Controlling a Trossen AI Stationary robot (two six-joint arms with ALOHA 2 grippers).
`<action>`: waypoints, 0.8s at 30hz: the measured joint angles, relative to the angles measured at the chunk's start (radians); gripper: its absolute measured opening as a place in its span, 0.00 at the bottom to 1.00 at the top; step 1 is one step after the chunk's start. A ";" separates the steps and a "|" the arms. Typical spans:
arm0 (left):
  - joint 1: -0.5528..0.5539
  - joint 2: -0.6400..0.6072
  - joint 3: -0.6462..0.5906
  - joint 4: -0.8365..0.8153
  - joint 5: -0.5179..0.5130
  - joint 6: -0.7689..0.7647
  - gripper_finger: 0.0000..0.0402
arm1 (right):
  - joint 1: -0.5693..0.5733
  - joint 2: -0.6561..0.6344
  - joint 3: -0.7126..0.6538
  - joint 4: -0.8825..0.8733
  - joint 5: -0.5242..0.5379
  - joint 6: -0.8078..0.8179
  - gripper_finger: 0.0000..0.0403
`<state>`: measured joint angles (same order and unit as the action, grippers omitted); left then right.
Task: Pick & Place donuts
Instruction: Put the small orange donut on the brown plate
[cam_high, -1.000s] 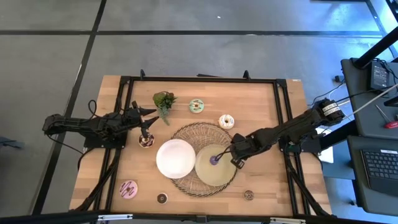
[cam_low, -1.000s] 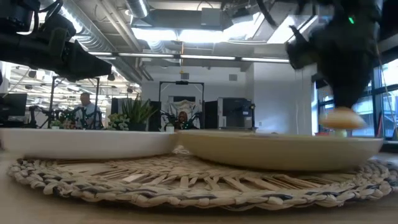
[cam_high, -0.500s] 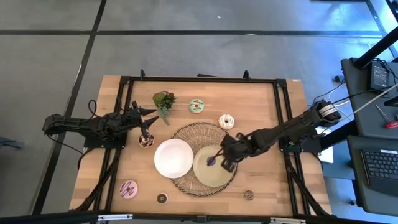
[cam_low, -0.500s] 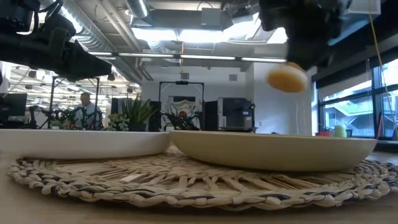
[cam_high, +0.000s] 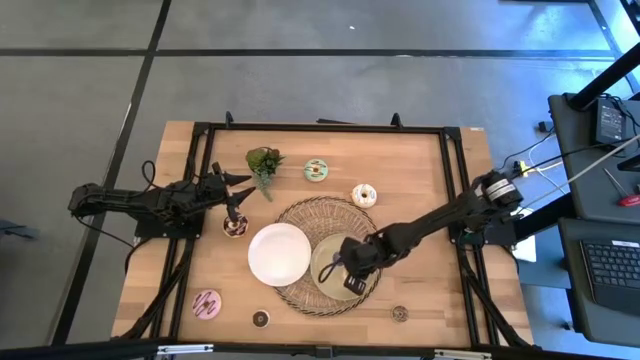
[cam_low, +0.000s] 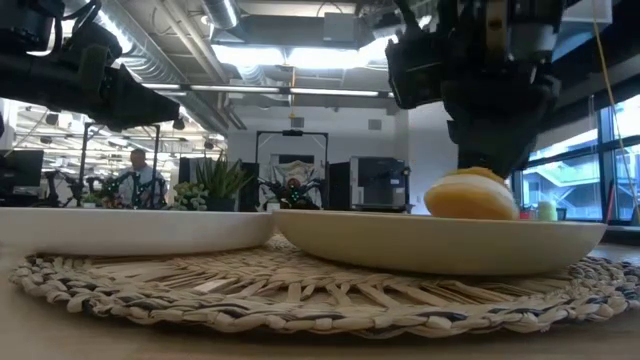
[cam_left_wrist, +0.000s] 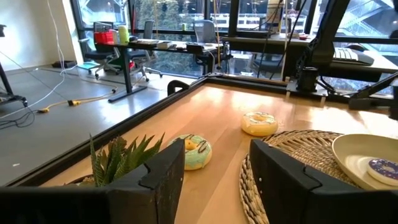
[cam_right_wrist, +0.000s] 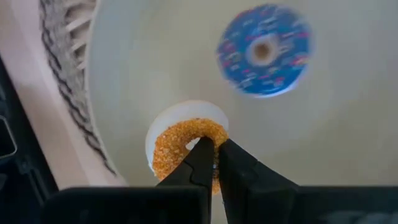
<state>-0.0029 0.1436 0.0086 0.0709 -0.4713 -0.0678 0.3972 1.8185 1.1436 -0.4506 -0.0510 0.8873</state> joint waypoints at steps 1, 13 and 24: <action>0.000 0.000 0.000 0.000 0.000 0.000 0.44 | 0.004 0.007 0.009 -0.003 0.006 -0.002 0.05; 0.000 0.000 0.000 0.000 0.001 0.000 0.43 | 0.010 0.069 0.086 -0.147 0.056 -0.027 0.05; 0.000 0.000 0.000 0.000 0.001 0.000 0.43 | 0.009 0.069 0.086 -0.147 0.057 -0.015 0.07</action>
<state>-0.0029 0.1436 0.0086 0.0708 -0.4702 -0.0681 0.4062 1.8870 1.2293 -0.5972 0.0063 0.8718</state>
